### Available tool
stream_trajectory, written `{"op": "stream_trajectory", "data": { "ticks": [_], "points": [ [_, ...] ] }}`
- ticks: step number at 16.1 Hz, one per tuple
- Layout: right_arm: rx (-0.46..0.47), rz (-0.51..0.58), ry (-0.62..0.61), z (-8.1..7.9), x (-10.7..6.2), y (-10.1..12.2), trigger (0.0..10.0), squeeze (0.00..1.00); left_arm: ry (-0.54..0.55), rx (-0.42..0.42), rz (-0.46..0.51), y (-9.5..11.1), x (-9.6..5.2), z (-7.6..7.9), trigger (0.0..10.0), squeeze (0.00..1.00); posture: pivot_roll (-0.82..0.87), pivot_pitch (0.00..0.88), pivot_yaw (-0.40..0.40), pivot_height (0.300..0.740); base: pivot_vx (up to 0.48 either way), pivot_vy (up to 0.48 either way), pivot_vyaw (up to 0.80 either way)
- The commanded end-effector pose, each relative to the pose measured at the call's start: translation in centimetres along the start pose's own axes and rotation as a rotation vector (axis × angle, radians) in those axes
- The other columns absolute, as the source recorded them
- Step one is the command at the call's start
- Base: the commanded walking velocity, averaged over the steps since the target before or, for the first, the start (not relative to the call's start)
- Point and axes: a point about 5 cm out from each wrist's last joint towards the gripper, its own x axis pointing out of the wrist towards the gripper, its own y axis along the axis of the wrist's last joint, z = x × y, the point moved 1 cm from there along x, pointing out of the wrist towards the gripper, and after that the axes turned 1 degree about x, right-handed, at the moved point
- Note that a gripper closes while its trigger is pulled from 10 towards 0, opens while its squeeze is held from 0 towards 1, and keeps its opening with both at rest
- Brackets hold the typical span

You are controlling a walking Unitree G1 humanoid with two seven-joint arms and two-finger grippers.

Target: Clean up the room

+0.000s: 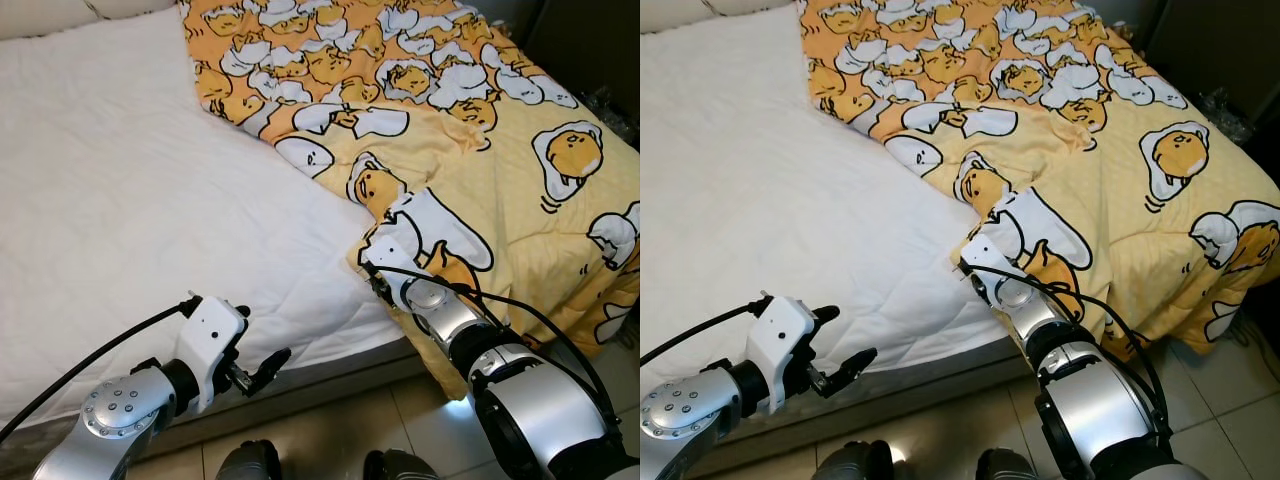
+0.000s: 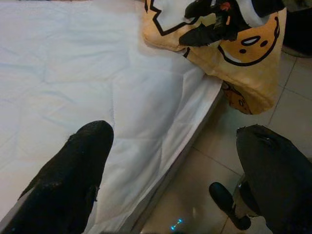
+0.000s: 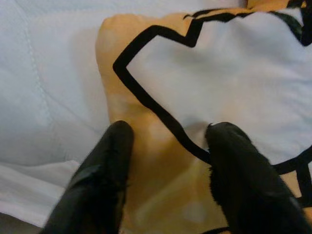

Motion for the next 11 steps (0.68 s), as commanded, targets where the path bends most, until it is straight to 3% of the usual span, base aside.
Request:
{"op": "stream_trajectory", "data": {
  "ticks": [1,11],
  "points": [
    [-0.004,-0.019,-0.016,0.5,-0.05,-0.31,0.0,0.0,-0.019,0.0,-0.018,-0.15,-0.36,0.52,10.0,0.26,0.08,0.195,0.01,0.74,0.0,0.0,0.0],
    [0.047,-0.023,-0.033,1.13,-0.17,-0.71,0.0,0.0,-0.018,0.006,-0.031,-0.12,-0.39,0.72,10.0,0.26,0.07,0.179,0.006,0.74,0.0,0.0,0.0]
  ]
}}
